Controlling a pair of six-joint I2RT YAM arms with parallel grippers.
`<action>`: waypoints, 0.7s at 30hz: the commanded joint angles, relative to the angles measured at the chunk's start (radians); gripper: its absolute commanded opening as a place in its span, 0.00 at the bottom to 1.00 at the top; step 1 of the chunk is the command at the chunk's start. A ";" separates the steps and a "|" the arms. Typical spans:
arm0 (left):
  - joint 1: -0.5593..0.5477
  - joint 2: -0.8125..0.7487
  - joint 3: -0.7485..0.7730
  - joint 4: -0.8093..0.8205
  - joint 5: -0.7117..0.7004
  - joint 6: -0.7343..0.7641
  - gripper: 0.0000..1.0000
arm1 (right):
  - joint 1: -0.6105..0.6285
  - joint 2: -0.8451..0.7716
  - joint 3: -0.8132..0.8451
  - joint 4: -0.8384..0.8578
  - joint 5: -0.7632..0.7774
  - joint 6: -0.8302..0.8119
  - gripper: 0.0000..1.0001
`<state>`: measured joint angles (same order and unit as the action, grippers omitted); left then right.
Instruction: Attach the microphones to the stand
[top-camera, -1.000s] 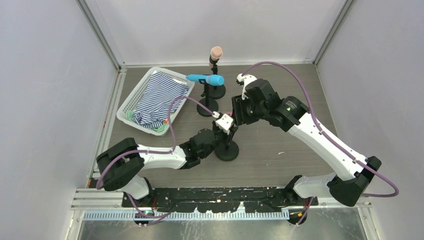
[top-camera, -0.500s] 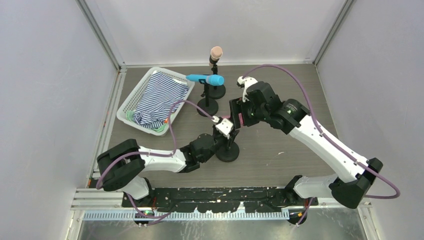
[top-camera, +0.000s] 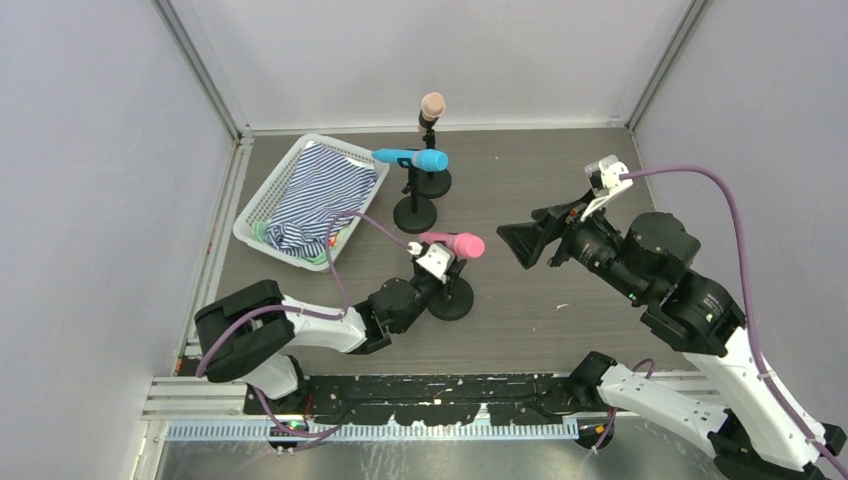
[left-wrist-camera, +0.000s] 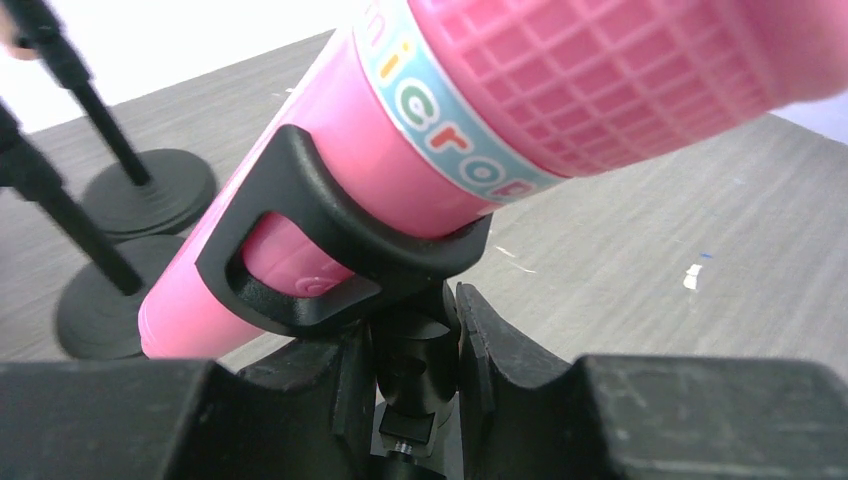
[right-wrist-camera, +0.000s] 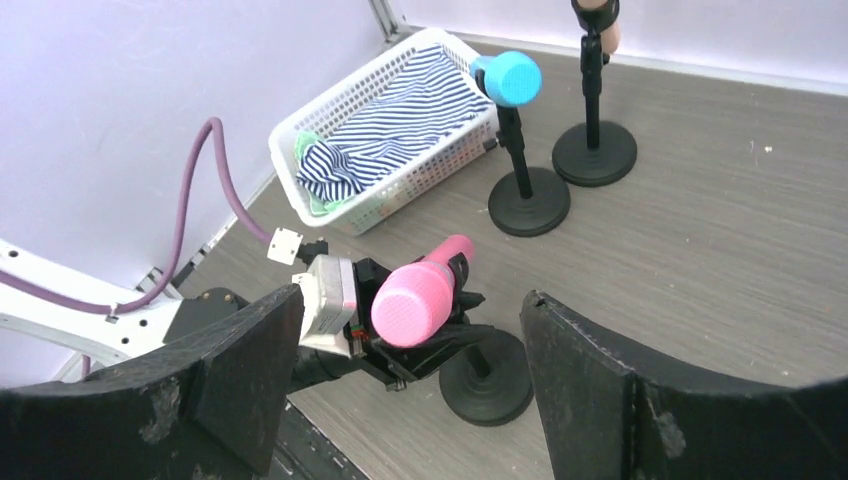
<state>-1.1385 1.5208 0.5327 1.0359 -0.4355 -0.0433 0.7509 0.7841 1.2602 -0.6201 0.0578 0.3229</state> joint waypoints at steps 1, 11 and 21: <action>0.106 0.039 -0.056 0.058 -0.136 0.120 0.00 | -0.001 -0.011 -0.068 0.082 0.004 -0.032 0.84; 0.388 0.111 -0.025 0.151 -0.059 0.185 0.00 | 0.000 -0.022 -0.116 0.053 0.012 -0.083 0.84; 0.512 0.093 0.009 0.056 0.065 0.102 0.36 | -0.001 -0.018 -0.138 0.057 0.041 -0.068 0.85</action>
<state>-0.6540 1.6192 0.5320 1.2049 -0.3958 0.0532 0.7509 0.7708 1.1339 -0.5991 0.0689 0.2558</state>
